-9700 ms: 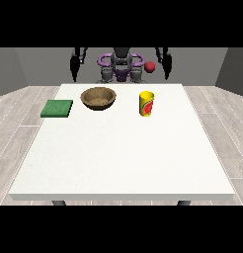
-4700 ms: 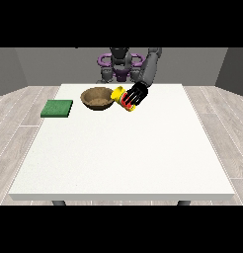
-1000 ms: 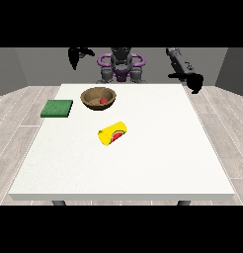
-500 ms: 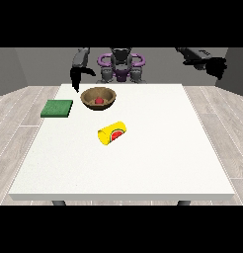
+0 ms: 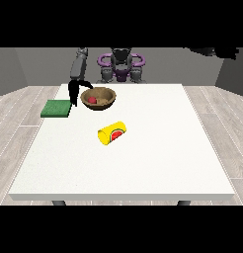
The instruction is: Pick the cup and pour the ball into the bowl, then pick the bowl and place it on the pad
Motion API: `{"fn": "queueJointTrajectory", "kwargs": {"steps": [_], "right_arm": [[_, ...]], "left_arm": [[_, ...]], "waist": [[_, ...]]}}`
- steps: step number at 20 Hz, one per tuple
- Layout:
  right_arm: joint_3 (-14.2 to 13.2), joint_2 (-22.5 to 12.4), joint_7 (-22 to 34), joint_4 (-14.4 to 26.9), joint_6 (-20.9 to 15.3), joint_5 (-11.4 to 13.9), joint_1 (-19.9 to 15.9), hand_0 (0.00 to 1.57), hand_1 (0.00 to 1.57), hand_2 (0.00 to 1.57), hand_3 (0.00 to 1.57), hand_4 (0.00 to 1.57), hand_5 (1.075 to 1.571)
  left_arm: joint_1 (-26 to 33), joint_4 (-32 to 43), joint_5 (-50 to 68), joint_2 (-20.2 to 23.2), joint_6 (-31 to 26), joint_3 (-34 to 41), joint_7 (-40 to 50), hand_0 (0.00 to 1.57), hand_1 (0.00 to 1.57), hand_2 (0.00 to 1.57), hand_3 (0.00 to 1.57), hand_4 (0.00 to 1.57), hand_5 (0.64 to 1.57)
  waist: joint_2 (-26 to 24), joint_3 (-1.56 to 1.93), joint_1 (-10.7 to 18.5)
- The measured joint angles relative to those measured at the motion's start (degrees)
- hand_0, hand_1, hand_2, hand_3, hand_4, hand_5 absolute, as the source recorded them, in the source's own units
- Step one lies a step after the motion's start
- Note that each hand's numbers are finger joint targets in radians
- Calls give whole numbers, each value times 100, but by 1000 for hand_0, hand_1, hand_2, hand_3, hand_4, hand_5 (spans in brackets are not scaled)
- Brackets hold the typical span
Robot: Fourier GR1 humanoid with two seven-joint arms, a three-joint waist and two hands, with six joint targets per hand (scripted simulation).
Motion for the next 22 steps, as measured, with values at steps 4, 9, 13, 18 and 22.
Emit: {"fn": "queueJointTrajectory", "kwargs": {"steps": [4, 9, 13, 18, 22], "right_arm": [[-201, -34, 39, 685, -61, -131, -472, 0, 0, 0, 0, 411, 1570], [-342, -96, -183, 1238, -7, -214, -776, 0, 0, 0, 0, 376, 1571], [-386, -85, -594, 1478, -25, -159, -833, 0, 0, 0, 0, 307, 1567], [-419, -13, -964, 1601, -117, -118, -829, 0, 0, 0, 0, 312, 1570], [-306, 177, -949, 1601, -468, -3, -1000, 0, 0, 0, 0, 434, 1569]], "left_arm": [[-179, -53, 111, 106, -28, 11, 267, 0, 0, 0, 0, 0, 1538], [-306, -121, 249, 290, -160, 59, 439, 0, 0, 0, 0, 0, 1528], [-406, -255, 324, 337, -140, 61, 568, 0, 0, 0, 0, 0, 1529], [-447, -327, 412, 394, -211, 69, 659, 0, 0, 0, 0, 0, 1537], [-604, -365, 428, 374, -174, 6, 758, 0, 0, 0, 0, 0, 1540]], "waist": [[-32, -2, 32], [-7, -50, 72], [43, -108, 150], [55, -129, 213], [70, -130, 297]]}}
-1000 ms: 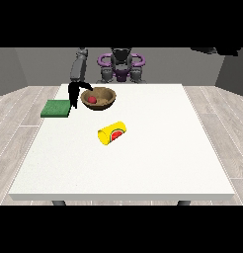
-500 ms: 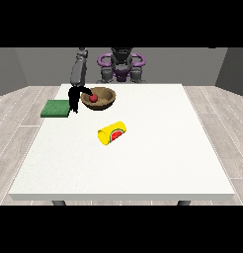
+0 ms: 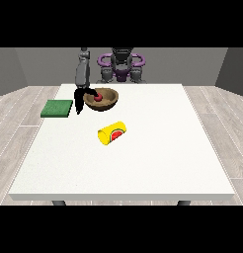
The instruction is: Pick the cup and pour the ball into the bowl, then pick the bowl and place it on the pad
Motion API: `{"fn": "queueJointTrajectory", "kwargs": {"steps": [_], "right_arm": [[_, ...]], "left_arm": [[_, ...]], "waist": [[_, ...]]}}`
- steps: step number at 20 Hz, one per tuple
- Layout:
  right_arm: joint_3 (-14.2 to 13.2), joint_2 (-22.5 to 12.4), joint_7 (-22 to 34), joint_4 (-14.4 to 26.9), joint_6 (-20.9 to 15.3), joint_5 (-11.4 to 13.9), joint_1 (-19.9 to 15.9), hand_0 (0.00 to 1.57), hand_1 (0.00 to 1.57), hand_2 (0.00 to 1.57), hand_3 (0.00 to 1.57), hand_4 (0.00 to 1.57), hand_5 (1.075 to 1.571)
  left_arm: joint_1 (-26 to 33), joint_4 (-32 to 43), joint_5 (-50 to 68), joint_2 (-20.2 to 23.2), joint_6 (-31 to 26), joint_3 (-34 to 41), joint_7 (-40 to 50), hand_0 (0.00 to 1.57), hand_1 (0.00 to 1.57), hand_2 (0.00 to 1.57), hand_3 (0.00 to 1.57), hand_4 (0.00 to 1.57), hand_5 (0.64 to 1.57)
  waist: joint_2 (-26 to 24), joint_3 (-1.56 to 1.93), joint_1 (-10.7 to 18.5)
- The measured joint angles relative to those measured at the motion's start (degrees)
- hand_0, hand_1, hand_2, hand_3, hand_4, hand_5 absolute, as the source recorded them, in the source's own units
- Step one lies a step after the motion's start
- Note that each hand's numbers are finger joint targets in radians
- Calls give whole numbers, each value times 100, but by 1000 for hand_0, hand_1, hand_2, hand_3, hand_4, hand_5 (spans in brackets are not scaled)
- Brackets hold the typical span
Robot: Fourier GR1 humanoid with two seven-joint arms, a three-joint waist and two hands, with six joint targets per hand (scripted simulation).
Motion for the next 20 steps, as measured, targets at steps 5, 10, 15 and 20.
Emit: {"fn": "queueJointTrajectory", "kwargs": {"steps": [5, 10, 15, 20], "right_arm": [[273, 53, 145, 40, -706, 121, -224, 0, 0, 0, 0, 416, 1570], [321, 40, 224, -48, -1062, 225, -136, 1571, 1571, 1571, 1571, 1107, 1410], [583, -136, 611, -176, -1545, 734, 0, 1571, 1571, 1571, 1571, 1169, 1457], [1033, -360, 1813, -449, -1904, 1298, 72, 1571, 1571, 1571, 1571, 1250, 1455]], "left_arm": [[-178, 89, 64, 63, -82, 2, 53, 0, 0, 0, 0, 0, 1538], [-285, 79, 150, 180, -172, 52, 106, 0, 0, 0, 0, 0, 1541], [-229, 232, 208, 227, -272, 112, 98, 0, 0, 0, 0, 0, 1547], [33, 682, 127, 305, -344, 190, -64, 0, 0, 0, 0, 0, 1547]], "waist": [[41, -5, 159], [67, -68, 252], [-5, -56, 295], [-317, 29, 37]]}}
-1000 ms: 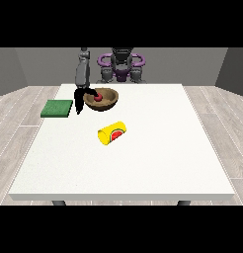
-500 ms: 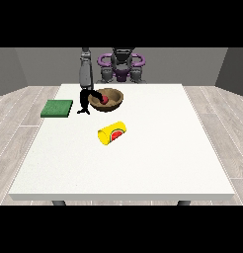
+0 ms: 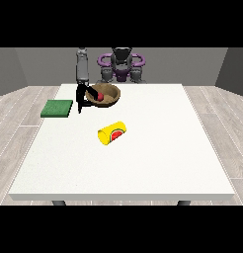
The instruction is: Pick the cup and pour the ball into the bowl, then pick the bowl and place it on the pad
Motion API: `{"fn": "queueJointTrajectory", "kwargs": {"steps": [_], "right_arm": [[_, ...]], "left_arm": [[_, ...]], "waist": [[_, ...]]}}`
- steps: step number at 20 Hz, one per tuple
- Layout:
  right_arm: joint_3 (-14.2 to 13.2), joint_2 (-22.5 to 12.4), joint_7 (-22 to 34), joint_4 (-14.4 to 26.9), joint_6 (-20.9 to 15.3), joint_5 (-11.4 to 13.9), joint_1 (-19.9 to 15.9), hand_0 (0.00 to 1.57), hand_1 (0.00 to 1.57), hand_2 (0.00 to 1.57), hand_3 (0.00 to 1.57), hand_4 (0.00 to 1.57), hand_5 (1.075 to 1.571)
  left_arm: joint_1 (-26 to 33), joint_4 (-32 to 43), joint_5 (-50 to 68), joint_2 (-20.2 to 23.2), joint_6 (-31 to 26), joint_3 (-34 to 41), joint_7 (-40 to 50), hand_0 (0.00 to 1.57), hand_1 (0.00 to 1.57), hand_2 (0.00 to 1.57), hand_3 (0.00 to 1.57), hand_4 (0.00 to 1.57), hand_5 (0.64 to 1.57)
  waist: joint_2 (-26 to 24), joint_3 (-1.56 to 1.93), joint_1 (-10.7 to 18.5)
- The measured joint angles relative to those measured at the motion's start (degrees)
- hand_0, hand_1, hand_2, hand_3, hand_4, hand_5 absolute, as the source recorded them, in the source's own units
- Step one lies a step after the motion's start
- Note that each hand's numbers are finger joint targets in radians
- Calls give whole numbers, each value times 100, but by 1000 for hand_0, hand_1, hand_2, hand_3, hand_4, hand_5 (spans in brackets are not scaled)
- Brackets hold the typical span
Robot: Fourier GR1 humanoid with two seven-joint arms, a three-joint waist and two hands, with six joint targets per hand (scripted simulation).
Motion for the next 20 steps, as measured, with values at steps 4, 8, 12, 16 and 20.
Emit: {"fn": "queueJointTrajectory", "kwargs": {"steps": [4, 8, 12, 16, 20], "right_arm": [[299, -369, 1349, -492, 160, 245, -234, 1571, 1571, 1571, 1571, 1249, 1472], [372, -600, 2266, -878, 337, 304, -526, 1571, 1571, 1571, 1571, 1283, 1481], [103, -1032, 2145, -819, 743, 146, -582, 1571, 1571, 1571, 1571, 1295, 1514], [-166, -1391, 2029, -393, 902, 157, -985, 1571, 1571, 1571, 1571, 1295, 1514], [-500, -1728, 1678, 148, 1108, 72, -1223, 1571, 1571, 1571, 1571, 1305, 1533]], "left_arm": [[351, 538, -79, 192, -145, 151, -253, 0, 0, 0, 0, 0, 1544], [594, 910, -125, 454, -265, 308, -519, 0, 0, 0, 0, 0, 1542], [700, 1016, -57, 725, -443, 472, -733, 0, 0, 0, 0, 0, 1539], [540, 783, -38, 632, -337, 381, -707, 0, 0, 0, 0, 0, 1537], [403, 474, -13, 542, -183, 272, -551, 0, 0, 0, 0, 0, 1531]], "waist": [[-350, 43, -359], [-421, 67, -652], [-129, 82, -709], [105, 90, -577], [255, 97, -461]]}}
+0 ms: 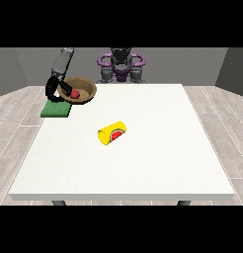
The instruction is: Pick the cup and pour the ball into the bowl, then pick the bowl and place it on the pad
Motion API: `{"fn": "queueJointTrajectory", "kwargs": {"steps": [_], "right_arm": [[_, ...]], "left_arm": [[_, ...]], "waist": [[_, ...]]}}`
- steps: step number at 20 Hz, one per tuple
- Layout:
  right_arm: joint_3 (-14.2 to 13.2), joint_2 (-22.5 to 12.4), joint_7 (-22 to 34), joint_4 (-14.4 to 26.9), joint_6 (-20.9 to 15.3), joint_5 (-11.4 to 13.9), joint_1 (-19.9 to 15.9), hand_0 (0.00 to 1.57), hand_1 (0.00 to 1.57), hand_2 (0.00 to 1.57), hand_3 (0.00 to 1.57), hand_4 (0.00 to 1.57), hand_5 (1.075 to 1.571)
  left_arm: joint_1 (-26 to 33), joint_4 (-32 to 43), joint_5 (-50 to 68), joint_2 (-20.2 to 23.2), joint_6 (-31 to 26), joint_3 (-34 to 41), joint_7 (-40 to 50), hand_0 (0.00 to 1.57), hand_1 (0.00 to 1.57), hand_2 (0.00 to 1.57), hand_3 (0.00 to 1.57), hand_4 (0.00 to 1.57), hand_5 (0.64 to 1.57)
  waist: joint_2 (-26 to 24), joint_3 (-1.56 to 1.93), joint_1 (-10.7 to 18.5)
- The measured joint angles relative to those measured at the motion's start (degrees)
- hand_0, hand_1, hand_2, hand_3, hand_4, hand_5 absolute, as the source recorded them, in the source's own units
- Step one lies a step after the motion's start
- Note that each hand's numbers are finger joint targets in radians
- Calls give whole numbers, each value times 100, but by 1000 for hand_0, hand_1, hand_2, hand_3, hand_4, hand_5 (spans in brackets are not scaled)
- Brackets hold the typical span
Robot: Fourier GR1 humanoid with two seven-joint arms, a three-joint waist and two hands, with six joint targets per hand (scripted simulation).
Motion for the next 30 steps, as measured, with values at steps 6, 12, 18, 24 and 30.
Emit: {"fn": "queueJointTrajectory", "kwargs": {"steps": [6, 12, 18, 24, 30], "right_arm": [[-636, -672, -687, 747, 605, -364, -51, 1571, 1571, 1571, 1213, 1280, 1535], [-1058, -1068, -1271, 1454, 1014, -605, -303, 1571, 1571, 1571, 701, 1291, 1551], [-1258, -1507, -1907, 2088, 1191, -541, -527, 1571, 1571, 1571, 321, 1282, 1556], [-1359, -1850, -2073, 2535, 1411, -514, -661, 1571, 1571, 1571, 889, 1257, 1566], [-1198, -1927, -1653, 2506, 1554, -419, -801, 1571, 1571, 1571, 1316, 1240, 1571]], "left_arm": [[74, -362, 78, -25, 93, -13, 83, 0, 0, 0, 0, 0, 1534], [-85, -674, 209, 156, 152, 23, 287, 0, 0, 0, 0, 158, 1532], [-281, -1185, 383, 278, 313, 53, 549, 0, 0, 0, 0, 0, 1532], [-157, -1482, 538, 197, 438, 57, 772, 0, 0, 0, 0, 0, 1532], [33, -1245, 469, 100, 366, -23, 643, 0, 0, 0, 0, 0, 1532]], "waist": [[137, 3, 94], [532, 6, 212], [963, 10, 271], [889, 7, 318], [507, -4, 306]]}}
